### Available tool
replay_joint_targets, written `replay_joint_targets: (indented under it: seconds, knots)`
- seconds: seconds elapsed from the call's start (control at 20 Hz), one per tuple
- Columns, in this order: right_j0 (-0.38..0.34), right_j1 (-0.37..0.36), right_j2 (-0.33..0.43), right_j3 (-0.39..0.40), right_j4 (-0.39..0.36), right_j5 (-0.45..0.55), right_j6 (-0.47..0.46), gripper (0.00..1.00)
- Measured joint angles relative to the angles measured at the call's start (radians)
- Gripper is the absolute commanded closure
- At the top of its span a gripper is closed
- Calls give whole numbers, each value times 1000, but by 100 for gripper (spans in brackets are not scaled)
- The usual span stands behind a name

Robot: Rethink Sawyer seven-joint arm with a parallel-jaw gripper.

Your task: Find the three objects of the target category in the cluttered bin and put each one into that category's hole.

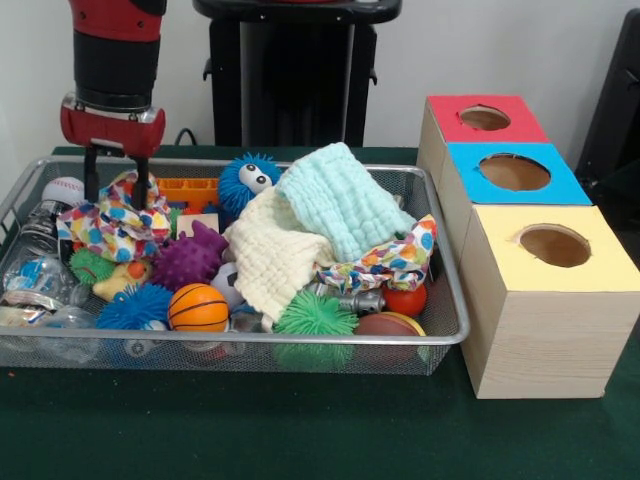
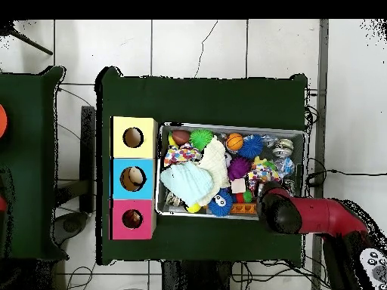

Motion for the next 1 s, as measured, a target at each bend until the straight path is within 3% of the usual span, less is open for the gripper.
replay_joint_targets:
  seconds: [0.65, 1.0]
  knots:
    - [61, -83, 2, 18, -14, 6, 0, 0]
    - [-57, -50, 80, 64, 112, 115, 0, 0]
